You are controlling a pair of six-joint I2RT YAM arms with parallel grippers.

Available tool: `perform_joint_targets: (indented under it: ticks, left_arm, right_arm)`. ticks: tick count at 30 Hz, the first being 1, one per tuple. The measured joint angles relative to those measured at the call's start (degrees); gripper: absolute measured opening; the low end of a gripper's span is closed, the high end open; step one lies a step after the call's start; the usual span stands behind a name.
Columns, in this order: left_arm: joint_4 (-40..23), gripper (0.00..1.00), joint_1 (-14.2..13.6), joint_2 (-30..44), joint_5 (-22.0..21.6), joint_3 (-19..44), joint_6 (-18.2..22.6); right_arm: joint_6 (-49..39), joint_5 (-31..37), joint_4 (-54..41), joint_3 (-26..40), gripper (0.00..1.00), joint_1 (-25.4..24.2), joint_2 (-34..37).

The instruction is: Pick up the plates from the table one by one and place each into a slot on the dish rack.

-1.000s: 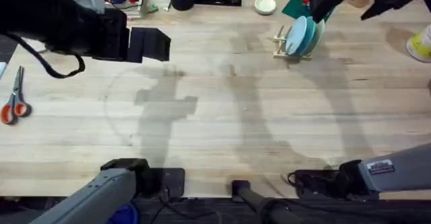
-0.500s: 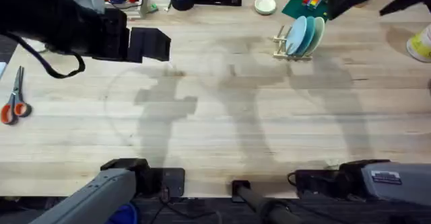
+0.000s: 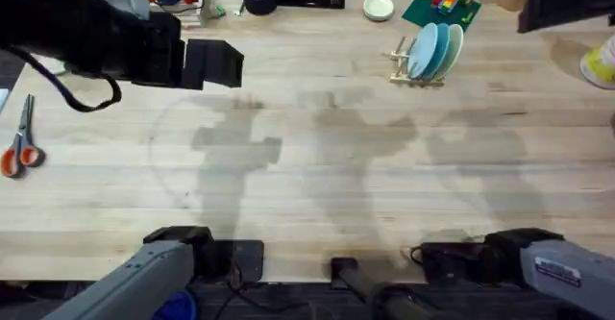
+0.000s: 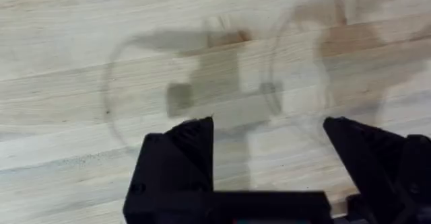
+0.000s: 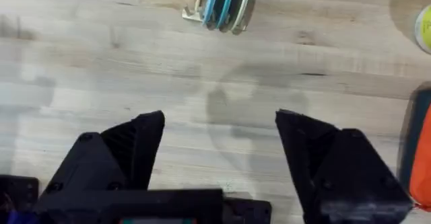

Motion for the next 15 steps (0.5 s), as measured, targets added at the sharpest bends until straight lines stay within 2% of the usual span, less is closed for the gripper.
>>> perform_joint_targets:
  ticks: [15]
  left_arm:
    - [-0.2,0.993,0.0,0.0,0.2,0.0,0.0]
  right_arm:
    - [0.0,-0.1,-2.7,0.0,0.995,0.0,-6.8]
